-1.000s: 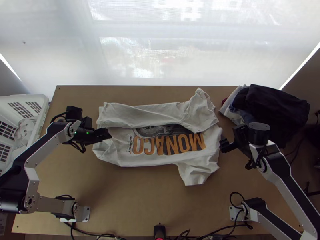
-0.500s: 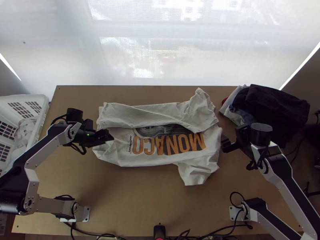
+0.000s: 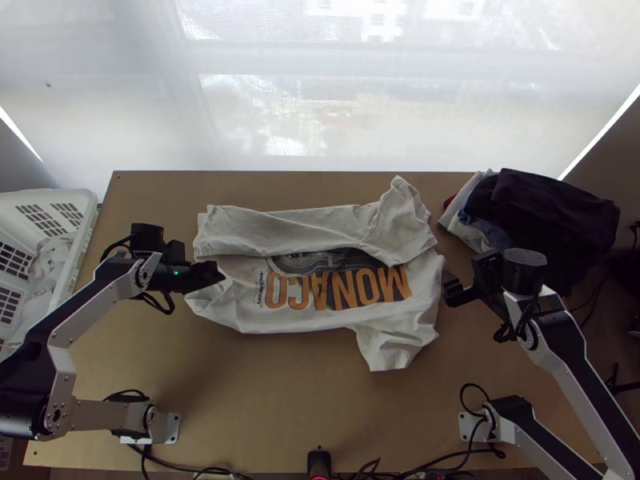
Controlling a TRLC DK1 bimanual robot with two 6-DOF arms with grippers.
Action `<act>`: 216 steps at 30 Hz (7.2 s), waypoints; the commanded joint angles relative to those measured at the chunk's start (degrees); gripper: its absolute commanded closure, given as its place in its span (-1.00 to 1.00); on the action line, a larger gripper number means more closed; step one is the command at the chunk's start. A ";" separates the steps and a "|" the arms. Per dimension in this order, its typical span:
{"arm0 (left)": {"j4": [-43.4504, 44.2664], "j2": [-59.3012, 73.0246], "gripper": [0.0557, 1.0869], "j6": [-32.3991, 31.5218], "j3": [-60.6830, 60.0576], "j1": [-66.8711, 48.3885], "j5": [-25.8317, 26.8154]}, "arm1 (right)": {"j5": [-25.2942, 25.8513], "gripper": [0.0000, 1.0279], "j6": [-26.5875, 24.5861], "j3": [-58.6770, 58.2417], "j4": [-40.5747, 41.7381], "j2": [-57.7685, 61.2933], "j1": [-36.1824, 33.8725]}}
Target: Fold the t-shirt
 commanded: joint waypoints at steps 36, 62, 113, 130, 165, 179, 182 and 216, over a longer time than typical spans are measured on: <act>-35.51 0.19 0.93 32.19 8.69 20.77 -4.53 | -1.07 -0.91 0.65 1.10 -11.26 -6.56 11.17; -31.38 1.51 0.93 26.47 10.27 13.48 -6.02 | -10.47 -0.90 -0.93 -6.10 -20.75 -1.38 42.63; -31.03 3.53 0.93 24.89 13.52 13.30 -7.87 | -3.88 0.95 -3.65 3.74 -8.89 5.21 28.57; -32.43 7.92 0.93 23.13 21.78 12.07 -8.92 | -3.88 0.95 -3.83 10.60 -6.08 10.22 22.07; -35.86 19.61 0.93 21.20 42.35 9.61 -13.05 | -3.97 0.95 -6.29 30.63 2.27 34.31 10.29; -38.41 29.37 0.93 21.02 55.62 8.11 -15.16 | -3.97 0.95 -7.96 38.81 2.36 41.95 7.56; -38.94 31.21 0.93 21.02 57.82 8.03 -15.51 | -4.14 0.95 -8.58 41.01 2.36 44.24 7.04; -41.22 50.64 0.93 20.94 80.23 4.69 -16.66 | -4.41 0.95 -11.04 51.47 1.75 59.44 2.11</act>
